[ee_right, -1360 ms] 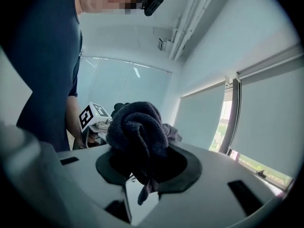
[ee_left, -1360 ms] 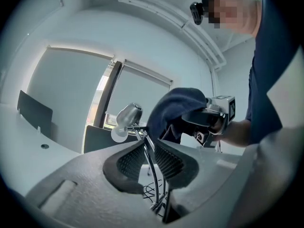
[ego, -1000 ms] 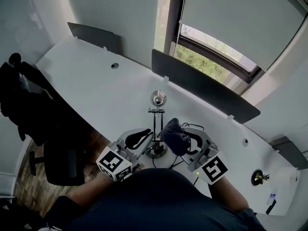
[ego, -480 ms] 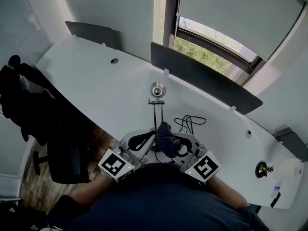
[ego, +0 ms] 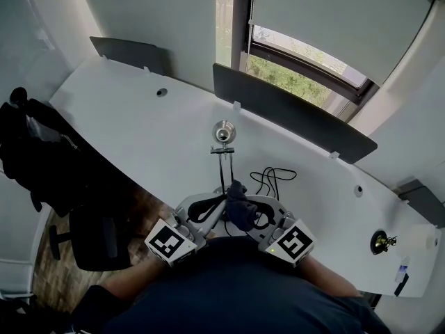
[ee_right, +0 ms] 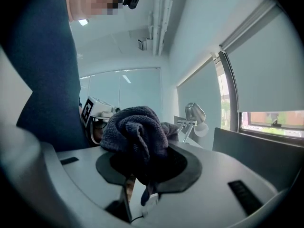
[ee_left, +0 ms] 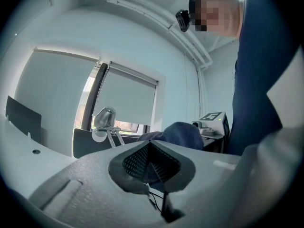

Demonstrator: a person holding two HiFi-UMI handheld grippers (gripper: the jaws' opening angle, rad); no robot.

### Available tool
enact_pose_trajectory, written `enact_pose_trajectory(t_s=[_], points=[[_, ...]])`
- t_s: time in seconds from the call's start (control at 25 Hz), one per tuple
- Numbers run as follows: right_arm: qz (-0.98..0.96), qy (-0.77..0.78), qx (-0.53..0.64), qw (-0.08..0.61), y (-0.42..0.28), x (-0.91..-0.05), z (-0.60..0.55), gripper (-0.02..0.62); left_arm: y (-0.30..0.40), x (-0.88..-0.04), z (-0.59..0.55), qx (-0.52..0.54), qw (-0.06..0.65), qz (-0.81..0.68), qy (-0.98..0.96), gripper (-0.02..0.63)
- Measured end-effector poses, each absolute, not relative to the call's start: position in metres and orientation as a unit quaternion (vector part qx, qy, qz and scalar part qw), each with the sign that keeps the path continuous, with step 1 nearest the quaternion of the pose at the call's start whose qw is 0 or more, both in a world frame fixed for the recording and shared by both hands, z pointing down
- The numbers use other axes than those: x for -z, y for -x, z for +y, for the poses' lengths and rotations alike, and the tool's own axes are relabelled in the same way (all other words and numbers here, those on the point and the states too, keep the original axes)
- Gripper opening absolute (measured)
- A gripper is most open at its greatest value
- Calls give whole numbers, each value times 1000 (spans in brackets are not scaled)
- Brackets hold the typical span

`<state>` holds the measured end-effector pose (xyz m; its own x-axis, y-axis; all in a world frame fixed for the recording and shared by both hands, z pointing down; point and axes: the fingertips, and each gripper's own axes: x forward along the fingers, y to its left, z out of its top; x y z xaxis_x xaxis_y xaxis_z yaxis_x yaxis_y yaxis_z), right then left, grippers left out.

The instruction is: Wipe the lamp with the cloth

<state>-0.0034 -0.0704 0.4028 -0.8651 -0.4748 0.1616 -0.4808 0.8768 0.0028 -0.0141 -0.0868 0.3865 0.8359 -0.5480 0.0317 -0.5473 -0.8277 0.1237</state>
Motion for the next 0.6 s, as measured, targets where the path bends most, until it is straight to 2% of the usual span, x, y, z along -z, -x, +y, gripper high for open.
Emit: enact_pose_trajectory(t_s=[0.6], points=[[-965,-247,-22,86,4,-406,-72,138,12,-388,-89,4,66,-278,-958,6]])
